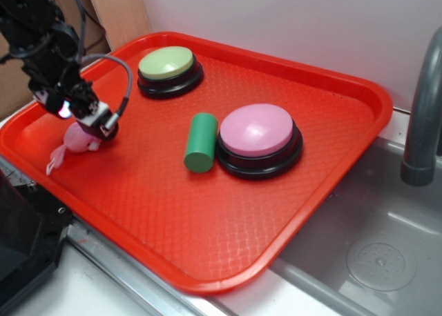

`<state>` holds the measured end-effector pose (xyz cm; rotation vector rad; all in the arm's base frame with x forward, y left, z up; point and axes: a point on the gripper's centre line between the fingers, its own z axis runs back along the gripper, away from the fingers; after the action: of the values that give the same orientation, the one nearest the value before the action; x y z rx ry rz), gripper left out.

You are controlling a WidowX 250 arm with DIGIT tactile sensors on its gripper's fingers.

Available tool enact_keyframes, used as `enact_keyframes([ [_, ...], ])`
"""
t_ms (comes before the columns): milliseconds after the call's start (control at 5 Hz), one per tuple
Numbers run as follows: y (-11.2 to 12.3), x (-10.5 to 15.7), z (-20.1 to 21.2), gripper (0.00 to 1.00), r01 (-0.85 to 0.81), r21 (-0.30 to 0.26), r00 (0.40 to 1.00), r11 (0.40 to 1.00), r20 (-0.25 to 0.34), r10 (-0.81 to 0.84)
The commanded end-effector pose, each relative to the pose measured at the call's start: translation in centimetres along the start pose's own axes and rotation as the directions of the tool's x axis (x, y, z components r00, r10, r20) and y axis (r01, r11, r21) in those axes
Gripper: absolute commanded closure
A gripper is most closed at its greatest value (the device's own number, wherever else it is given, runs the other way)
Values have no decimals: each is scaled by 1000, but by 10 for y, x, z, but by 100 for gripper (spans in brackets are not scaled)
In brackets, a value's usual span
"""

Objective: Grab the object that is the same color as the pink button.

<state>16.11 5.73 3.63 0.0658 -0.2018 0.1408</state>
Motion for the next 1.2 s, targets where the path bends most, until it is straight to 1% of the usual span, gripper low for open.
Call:
enact_keyframes([
  [0, 0, 3, -22, 0, 22, -9, 1000, 1000, 14, -22],
  [200, 0, 2, -21, 100, -1, 2, 1000, 1000, 20, 1],
  [400, -4, 4, -4, 100, -21, 11, 1000, 1000, 1, 21],
  [600, -11, 14, 31, 100, -93, -6, 990, 996, -102, 92],
  [800, -36, 24, 70, 100, -48, -44, 992, 998, -120, 42],
  [1000, -63, 30, 107, 100, 8, -58, 996, 998, -91, -14],
])
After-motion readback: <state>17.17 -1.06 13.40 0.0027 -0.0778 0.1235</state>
